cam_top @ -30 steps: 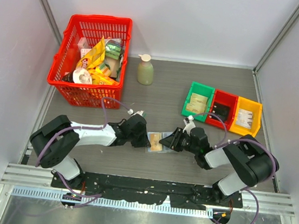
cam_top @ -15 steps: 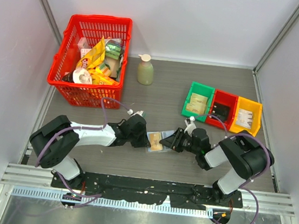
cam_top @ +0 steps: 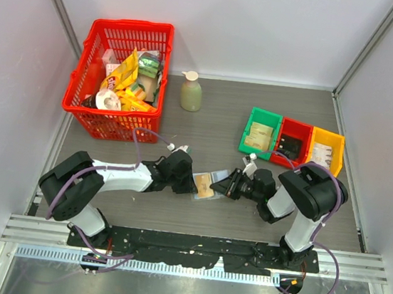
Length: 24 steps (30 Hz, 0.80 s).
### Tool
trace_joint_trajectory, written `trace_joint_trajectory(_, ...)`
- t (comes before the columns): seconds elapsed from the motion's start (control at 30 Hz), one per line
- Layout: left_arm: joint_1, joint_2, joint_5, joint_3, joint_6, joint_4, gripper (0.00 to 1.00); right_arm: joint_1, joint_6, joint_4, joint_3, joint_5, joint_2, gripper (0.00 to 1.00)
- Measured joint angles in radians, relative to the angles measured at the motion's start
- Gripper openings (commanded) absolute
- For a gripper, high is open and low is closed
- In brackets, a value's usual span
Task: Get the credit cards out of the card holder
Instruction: Remove the credit card from the card holder.
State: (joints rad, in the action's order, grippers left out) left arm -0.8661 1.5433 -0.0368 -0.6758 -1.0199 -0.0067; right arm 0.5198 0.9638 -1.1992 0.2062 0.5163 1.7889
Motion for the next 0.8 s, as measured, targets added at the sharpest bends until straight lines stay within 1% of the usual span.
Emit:
trace_joint_trajectory(0.1,0.0,0.0,0.0,-0.003,0.0,-0.006,0.0,-0.006,0.001,0.011,-0.008,0.006,-0.009,0.09)
trace_joint_trajectory(0.33,0.0,0.002,0.0,-0.008,0.0,-0.014,0.0,-0.022,-0.011,0.072,-0.018,0.036,-0.061,0.08)
trace_joint_trajectory(0.47,0.0,0.002,0.0,-0.008,0.0,-0.014,0.0,-0.03,-0.021,0.094,-0.02,0.052,-0.078,0.01)
trace_joint_trajectory(0.63,0.0,0.002,0.0,-0.008,0.001,-0.014,0.0,-0.047,-0.027,0.117,-0.023,0.063,-0.095,0.01)
trace_joint_trajectory(0.8,0.0,0.002,0.0,-0.008,0.002,-0.014,0.0,-0.064,-0.075,0.242,-0.024,0.057,-0.188,0.01)
